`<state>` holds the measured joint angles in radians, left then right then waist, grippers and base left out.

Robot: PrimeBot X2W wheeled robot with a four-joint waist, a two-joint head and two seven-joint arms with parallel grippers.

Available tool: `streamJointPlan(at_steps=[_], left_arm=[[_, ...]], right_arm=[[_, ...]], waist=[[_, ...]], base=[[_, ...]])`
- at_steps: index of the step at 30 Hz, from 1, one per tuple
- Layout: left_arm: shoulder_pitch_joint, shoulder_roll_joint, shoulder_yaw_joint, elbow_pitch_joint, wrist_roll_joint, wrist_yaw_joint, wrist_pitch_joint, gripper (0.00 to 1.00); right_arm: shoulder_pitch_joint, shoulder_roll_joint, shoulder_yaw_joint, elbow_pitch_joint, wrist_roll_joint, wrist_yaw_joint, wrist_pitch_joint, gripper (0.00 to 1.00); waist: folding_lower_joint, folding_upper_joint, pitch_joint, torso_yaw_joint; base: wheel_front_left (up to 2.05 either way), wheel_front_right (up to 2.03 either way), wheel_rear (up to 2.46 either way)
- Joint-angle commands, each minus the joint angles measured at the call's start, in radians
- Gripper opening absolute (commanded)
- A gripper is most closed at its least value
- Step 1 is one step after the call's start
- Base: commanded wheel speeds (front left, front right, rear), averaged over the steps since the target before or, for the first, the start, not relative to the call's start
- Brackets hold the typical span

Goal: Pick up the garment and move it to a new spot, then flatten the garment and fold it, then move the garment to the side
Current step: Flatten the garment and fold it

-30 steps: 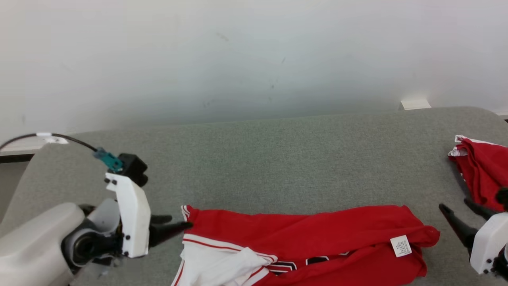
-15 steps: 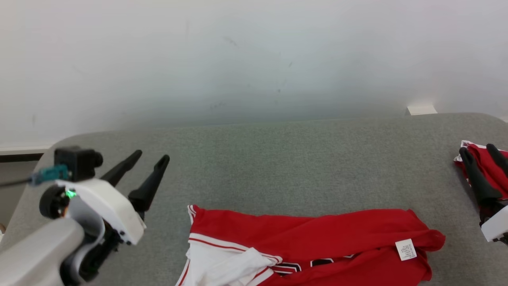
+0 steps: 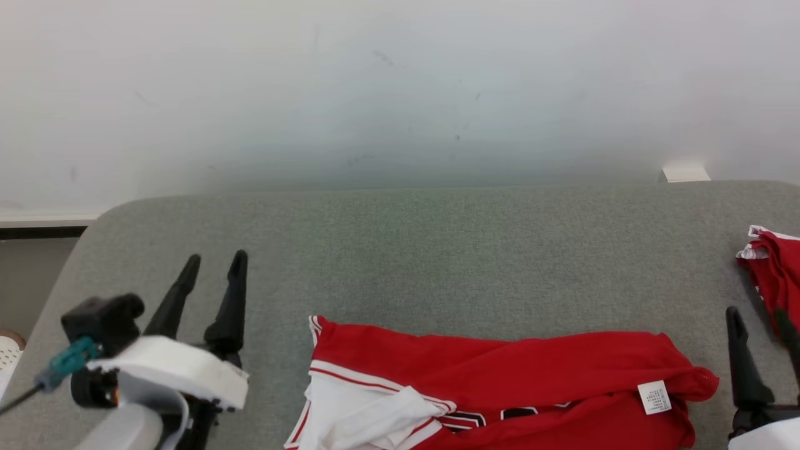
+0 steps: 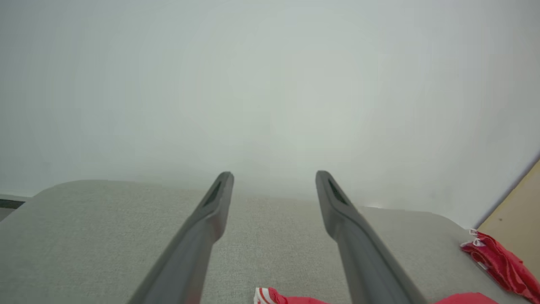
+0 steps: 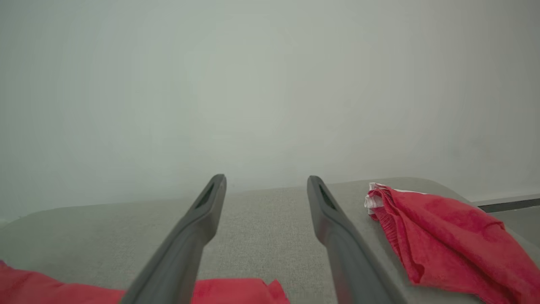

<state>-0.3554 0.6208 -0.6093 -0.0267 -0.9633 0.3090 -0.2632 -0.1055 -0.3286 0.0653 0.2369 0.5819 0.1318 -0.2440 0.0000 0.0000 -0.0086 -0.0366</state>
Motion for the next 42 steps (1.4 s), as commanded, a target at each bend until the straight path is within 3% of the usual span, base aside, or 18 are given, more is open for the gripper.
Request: streamJointPlan(at_steps=[1, 10, 20, 26, 33, 37, 42], left_arm=[[0.061, -0.035, 0.042, -0.002, 0.039, -0.009, 0.000, 1.00], [0.252, -0.239, 0.245, 0.058, 0.244, -0.129, 0.000, 1.00], [0.280, -0.372, 0.303, 0.160, 0.382, -0.249, 0.000, 1.00], [0.255, -0.413, 0.318, 0.215, 0.433, -0.303, 0.000, 1.00], [0.247, -0.444, 0.339, 0.266, 0.460, -0.336, 0.000, 1.00], [0.251, -0.462, 0.351, 0.288, 0.473, -0.350, 0.000, 1.00], [0.246, -0.481, 0.360, 0.310, 0.490, -0.365, 0.000, 1.00]], right_arm=[[0.032, 0.025, -0.019, -0.011, -0.021, -0.002, 0.010, 1.00], [0.086, 0.098, -0.068, 0.034, -0.066, -0.002, 0.035, 1.00], [0.009, 0.088, -0.053, 0.127, -0.026, -0.002, 0.080, 1.00], [-0.104, 0.114, -0.039, 0.299, 0.015, -0.002, 0.214, 1.00], [-0.192, 0.145, -0.056, 0.498, 0.012, -0.002, 0.358, 1.00], [-0.203, 0.170, -0.032, 0.560, 0.019, -0.002, 0.461, 1.00], [-0.168, 0.203, 0.025, 0.539, 0.070, 0.002, 0.574, 1.00]], waist=[[0.0000, 0.0000, 0.005, -0.003], [0.0000, 0.0000, 0.020, -0.016], [0.0000, 0.0000, 0.024, -0.005], [0.0000, 0.0000, 0.037, 0.004], [0.0000, 0.0000, 0.040, 0.030], [0.0000, 0.0000, 0.039, 0.045], [0.0000, 0.0000, 0.040, 0.066]], base=[[0.00, 0.00, 0.00], [0.00, 0.00, 0.00], [0.00, 0.00, 0.00], [0.00, 0.00, 0.00], [0.00, 0.00, 0.00], [0.00, 0.00, 0.00], [0.00, 0.00, 0.00]])
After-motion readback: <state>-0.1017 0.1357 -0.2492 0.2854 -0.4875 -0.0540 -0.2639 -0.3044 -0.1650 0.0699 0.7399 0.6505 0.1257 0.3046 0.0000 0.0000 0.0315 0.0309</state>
